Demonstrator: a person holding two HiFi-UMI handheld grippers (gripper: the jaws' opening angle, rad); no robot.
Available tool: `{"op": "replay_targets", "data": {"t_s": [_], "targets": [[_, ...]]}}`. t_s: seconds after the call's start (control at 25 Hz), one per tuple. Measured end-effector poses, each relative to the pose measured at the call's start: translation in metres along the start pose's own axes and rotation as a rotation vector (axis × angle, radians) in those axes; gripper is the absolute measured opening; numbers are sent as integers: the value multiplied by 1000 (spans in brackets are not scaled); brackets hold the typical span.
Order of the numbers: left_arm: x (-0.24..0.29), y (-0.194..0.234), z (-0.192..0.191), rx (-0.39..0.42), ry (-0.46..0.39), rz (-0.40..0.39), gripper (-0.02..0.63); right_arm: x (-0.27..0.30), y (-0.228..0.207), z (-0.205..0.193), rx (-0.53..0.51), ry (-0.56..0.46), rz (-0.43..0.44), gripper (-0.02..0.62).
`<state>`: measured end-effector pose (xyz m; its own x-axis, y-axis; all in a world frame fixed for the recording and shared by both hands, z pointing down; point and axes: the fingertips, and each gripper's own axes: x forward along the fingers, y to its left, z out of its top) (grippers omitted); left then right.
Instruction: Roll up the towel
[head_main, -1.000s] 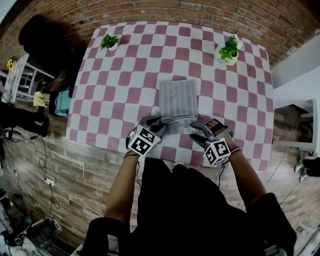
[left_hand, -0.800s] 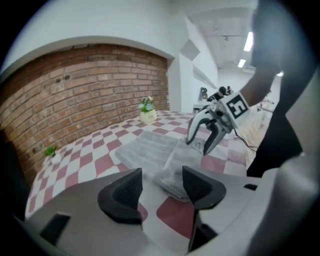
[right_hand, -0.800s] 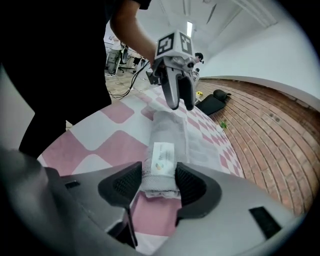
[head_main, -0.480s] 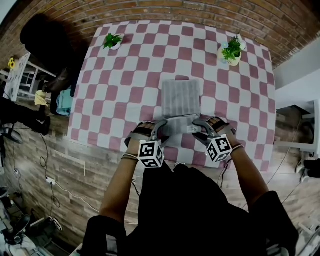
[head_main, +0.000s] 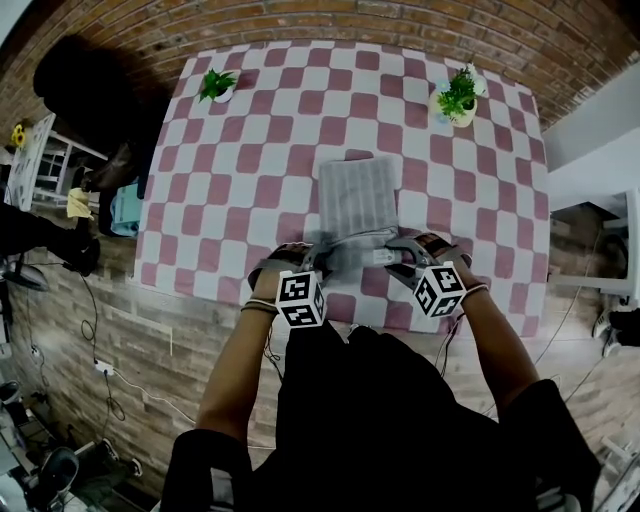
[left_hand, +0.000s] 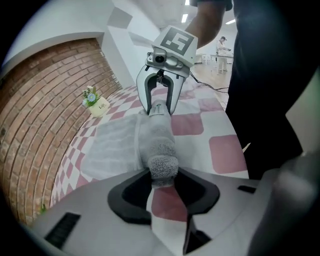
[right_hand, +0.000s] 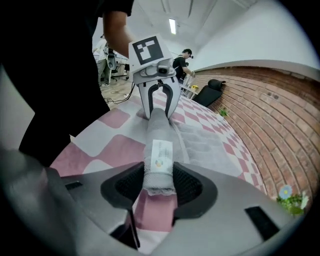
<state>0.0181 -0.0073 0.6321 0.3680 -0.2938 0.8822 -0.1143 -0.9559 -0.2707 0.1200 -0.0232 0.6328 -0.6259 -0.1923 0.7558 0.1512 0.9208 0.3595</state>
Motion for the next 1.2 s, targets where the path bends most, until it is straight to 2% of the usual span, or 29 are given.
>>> {"op": "replay_targets", "data": {"t_s": [0.2, 0.32, 0.44, 0.56, 0.68, 0.76, 0.96, 1.08, 1.2], "targets": [[-8, -17, 6, -87, -61, -91, 137, -10, 17, 6, 79, -3, 65, 161], [-15, -33, 8, -163, -108, -161, 137, -17, 35, 13, 147, -28, 136, 161], [-23, -44, 10, -306, -187, -256, 137, -26, 47, 20, 300, -90, 247, 158], [-28, -58, 9, -464, -259, -378, 137, -32, 59, 30, 472, -180, 393, 153], [-33, -70, 11, -530, -290, -481, 135, -38, 68, 35, 579, -223, 514, 152], [-34, -71, 12, -562, -307, -510, 135, -40, 68, 37, 622, -246, 552, 153], [-37, -52, 13, -667, -385, -497, 137, -42, 51, 35, 747, -331, 553, 153], [-39, -36, 11, -716, -416, -451, 138, -42, 32, 32, 767, -377, 463, 159], [-35, -26, 6, -747, -408, -397, 148, -41, 16, 23, 760, -387, 350, 194]]}}
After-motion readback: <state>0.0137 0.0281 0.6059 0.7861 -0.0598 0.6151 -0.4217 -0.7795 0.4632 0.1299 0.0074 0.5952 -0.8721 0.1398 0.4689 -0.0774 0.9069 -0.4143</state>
